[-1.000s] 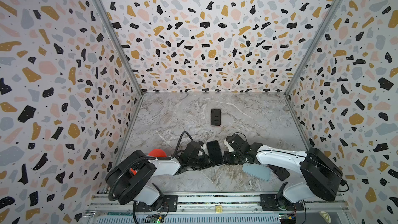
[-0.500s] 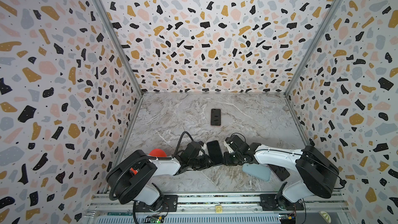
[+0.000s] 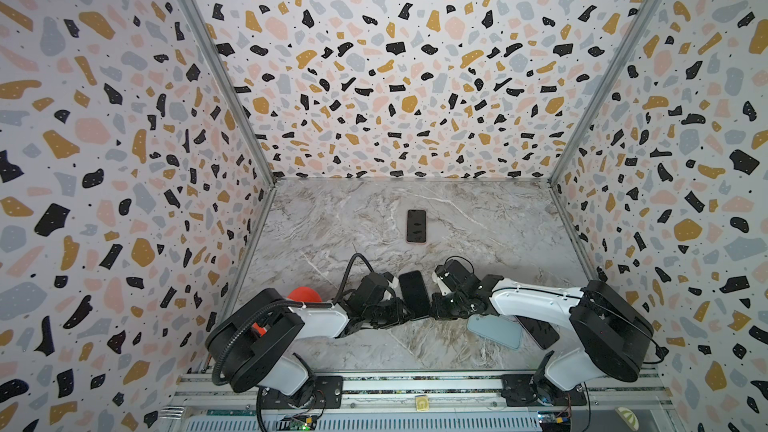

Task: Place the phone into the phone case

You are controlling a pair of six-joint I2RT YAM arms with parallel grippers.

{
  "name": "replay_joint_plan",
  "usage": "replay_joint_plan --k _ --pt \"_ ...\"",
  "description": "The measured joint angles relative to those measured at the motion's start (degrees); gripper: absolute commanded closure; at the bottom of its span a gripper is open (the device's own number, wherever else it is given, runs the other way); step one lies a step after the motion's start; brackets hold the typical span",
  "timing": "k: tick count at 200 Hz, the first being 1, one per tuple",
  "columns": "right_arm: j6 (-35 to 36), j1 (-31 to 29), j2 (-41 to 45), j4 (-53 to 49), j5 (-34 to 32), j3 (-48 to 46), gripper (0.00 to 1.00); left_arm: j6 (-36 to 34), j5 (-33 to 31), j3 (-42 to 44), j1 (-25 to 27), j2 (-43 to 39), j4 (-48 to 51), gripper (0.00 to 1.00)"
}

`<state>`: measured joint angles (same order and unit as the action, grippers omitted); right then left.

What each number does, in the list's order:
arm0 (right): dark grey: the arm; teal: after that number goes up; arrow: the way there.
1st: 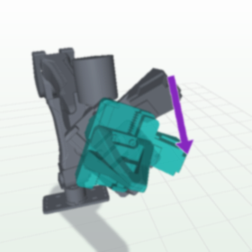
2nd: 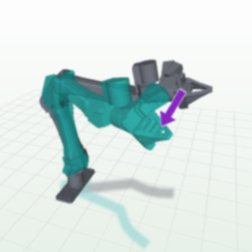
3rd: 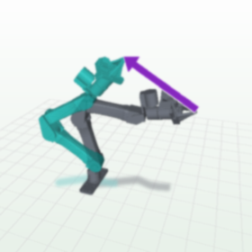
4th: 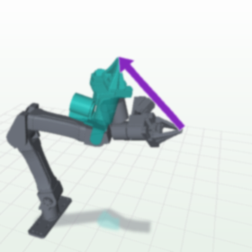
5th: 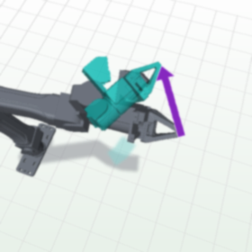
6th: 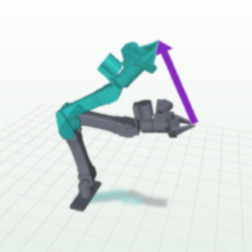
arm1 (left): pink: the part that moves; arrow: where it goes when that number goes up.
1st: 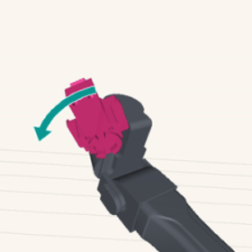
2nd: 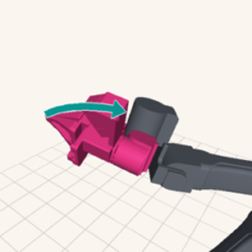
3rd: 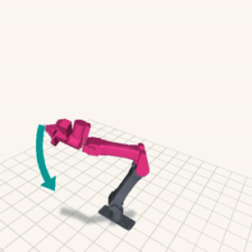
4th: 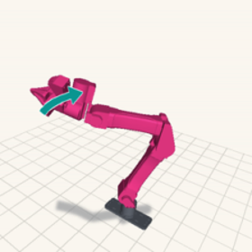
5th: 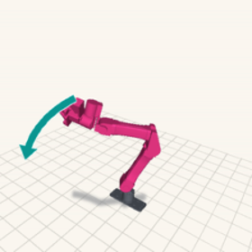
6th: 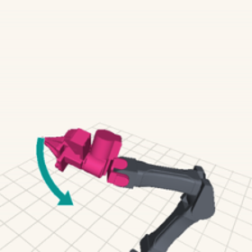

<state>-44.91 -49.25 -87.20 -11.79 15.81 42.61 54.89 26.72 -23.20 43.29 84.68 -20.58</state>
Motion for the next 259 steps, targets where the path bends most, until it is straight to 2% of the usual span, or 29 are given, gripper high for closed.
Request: replay_joint_plan --k 123,183,197,224,259 --pt "0.0 -0.2 -0.6 -1.2 -0.1 1.0 0.9 0.3 0.0 0.0 0.0 0.3 -0.2 0.68" --pt "0.9 -1.4 -0.5 -2.9 -3.4 2.3 0.81 -0.3 -2.1 -0.3 1.0 -2.0 3.1 0.62" --pt "1.2 -1.5 -0.5 -3.3 -4.0 2.9 0.79 -0.4 -2.8 -0.7 1.1 -3.0 5.2 0.55" --pt "1.6 -1.5 -0.5 -3.7 -5.4 3.9 0.77 -0.7 -3.9 -1.6 1.1 -3.8 7.7 0.46" --pt "2.1 -1.5 -0.5 -4.2 -6.5 4.1 0.77 -0.4 -4.5 -2.6 1.1 -3.8 9.0 0.48"
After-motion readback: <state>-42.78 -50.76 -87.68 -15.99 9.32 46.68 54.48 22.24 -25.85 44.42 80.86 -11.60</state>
